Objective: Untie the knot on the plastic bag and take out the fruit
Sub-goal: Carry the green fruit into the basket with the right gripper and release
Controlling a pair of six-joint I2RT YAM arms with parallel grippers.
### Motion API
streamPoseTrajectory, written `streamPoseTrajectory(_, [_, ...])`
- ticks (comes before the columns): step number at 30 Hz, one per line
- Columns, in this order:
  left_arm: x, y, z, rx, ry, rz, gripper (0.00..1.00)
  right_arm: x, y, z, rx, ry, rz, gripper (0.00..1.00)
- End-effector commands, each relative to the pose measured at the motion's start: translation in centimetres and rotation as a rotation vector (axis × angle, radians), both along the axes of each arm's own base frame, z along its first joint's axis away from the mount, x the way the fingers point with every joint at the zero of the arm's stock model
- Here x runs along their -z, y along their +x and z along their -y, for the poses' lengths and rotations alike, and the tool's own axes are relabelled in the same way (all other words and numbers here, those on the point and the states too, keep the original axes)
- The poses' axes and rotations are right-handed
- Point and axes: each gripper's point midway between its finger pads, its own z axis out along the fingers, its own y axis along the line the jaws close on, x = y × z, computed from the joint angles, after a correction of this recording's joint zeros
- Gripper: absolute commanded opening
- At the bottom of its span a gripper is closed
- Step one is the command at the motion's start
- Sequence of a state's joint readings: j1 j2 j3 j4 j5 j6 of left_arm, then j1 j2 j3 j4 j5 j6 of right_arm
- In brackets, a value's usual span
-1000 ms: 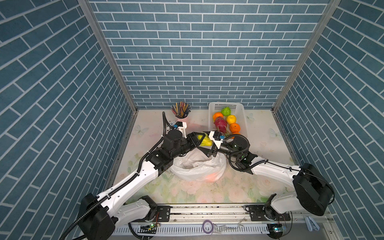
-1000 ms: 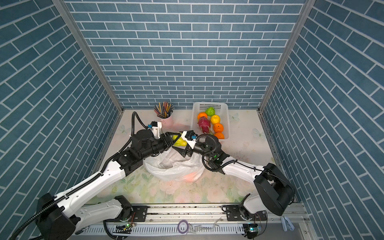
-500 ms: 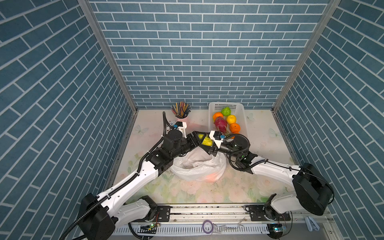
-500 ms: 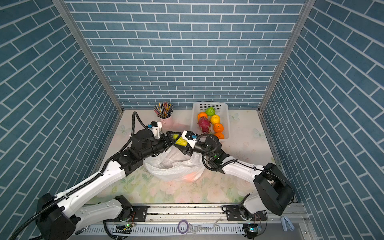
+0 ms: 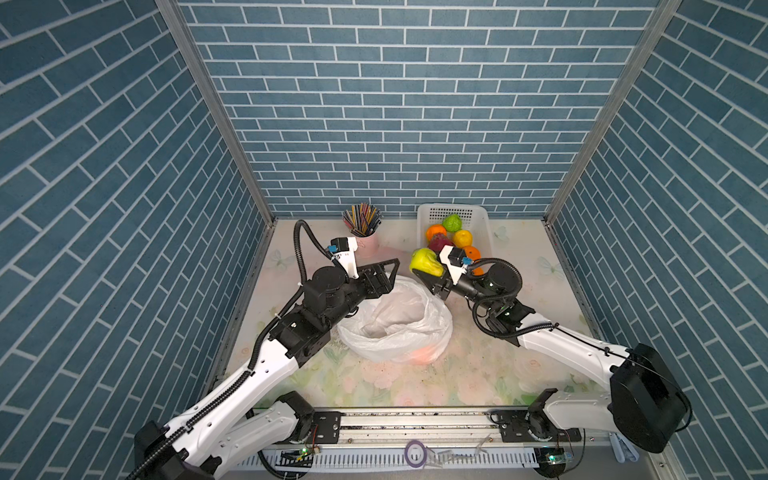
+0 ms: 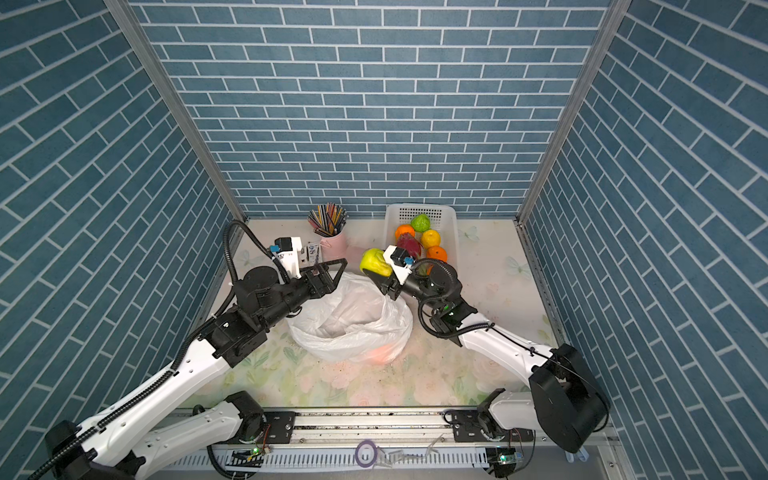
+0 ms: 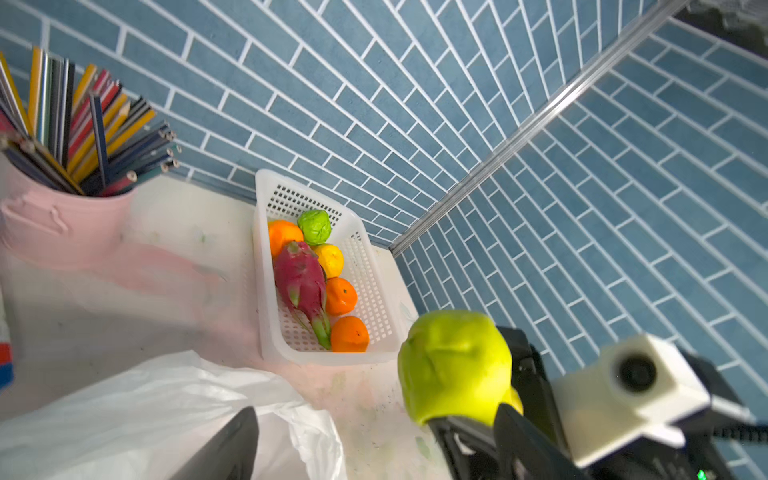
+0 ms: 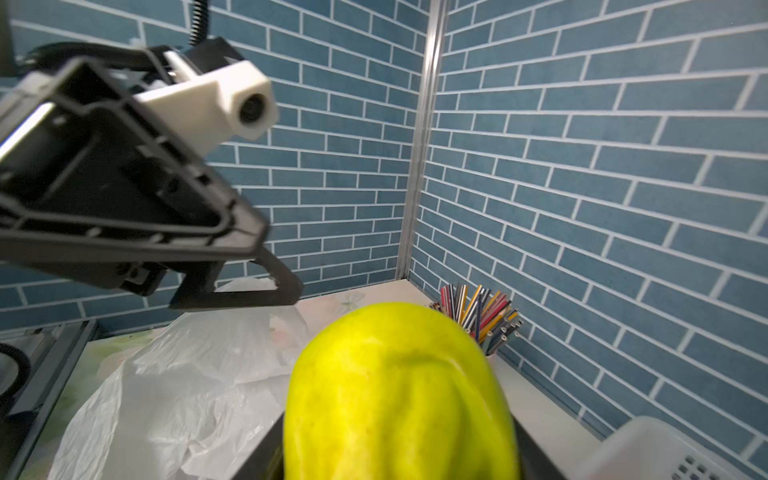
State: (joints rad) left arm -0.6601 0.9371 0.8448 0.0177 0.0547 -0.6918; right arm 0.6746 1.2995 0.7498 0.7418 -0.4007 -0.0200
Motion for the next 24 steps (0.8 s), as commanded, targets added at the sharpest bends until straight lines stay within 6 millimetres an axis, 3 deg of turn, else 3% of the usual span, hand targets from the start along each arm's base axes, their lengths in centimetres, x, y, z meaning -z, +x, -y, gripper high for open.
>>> streamPoseTrajectory(1, [0.9, -0.4, -0.2, 0.056, 0.233, 0.158, 0.89, -0.5, 2.7, 1.5, 0.083, 0.024, -0.161, 0.55])
streamPoseTrajectory(11, [2.2, -2.7, 1.7, 0.258, 0.356, 0.276, 0.89, 3.7, 9.3, 4.3, 0.251, -0.017, -0.565, 0.54])
streamPoseTrajectory(24, [4.1, -2.4, 1.5, 0.263, 0.410, 0.229, 0.88, 11.9, 12.6, 2.4, 0.257, -0.132, -0.902, 0.53])
